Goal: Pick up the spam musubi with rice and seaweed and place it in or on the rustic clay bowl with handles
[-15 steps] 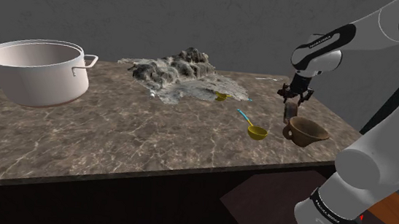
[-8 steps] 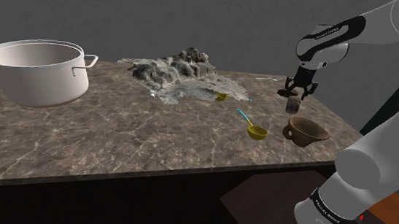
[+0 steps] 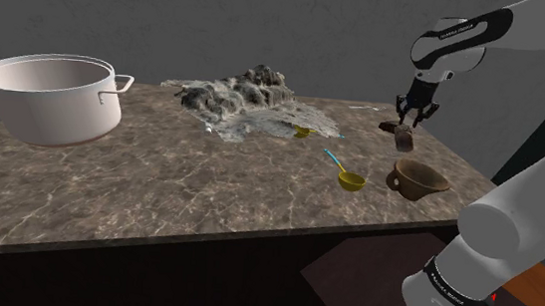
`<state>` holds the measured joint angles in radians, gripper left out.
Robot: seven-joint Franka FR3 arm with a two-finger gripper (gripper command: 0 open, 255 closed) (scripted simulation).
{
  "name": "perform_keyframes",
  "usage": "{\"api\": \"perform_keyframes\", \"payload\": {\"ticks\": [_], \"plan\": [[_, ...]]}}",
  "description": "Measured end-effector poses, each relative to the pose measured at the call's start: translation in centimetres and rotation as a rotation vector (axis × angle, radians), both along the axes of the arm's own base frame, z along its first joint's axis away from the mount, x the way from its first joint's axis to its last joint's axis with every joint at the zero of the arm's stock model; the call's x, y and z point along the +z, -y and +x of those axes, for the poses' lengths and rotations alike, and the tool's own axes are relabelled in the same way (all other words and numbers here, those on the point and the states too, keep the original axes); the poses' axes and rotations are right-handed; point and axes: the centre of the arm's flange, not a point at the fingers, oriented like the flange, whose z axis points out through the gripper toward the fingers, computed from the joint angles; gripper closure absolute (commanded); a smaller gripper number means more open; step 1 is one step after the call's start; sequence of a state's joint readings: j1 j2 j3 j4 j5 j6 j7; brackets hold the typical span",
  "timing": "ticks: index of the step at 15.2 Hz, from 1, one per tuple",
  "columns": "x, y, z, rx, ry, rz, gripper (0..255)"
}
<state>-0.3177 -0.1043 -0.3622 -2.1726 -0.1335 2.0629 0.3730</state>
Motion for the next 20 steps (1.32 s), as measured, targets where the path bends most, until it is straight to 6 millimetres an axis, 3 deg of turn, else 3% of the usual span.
{"api": "perform_keyframes", "payload": {"ticks": [5, 6, 9, 18, 20], "plan": [[2.6, 0.0, -0.2, 0.000, 0.000, 0.000, 255], [2.6, 0.0, -0.2, 0.000, 0.000, 0.000, 0], [0.9, 0.0, -0.1, -0.085, -0.017, 0.011, 0], [-10.7, 0.8, 0.3, -0.747, -0.141, 0.084, 0], [-12.0, 0.6, 0.2, -0.816, -0.155, 0.090, 0]]}}
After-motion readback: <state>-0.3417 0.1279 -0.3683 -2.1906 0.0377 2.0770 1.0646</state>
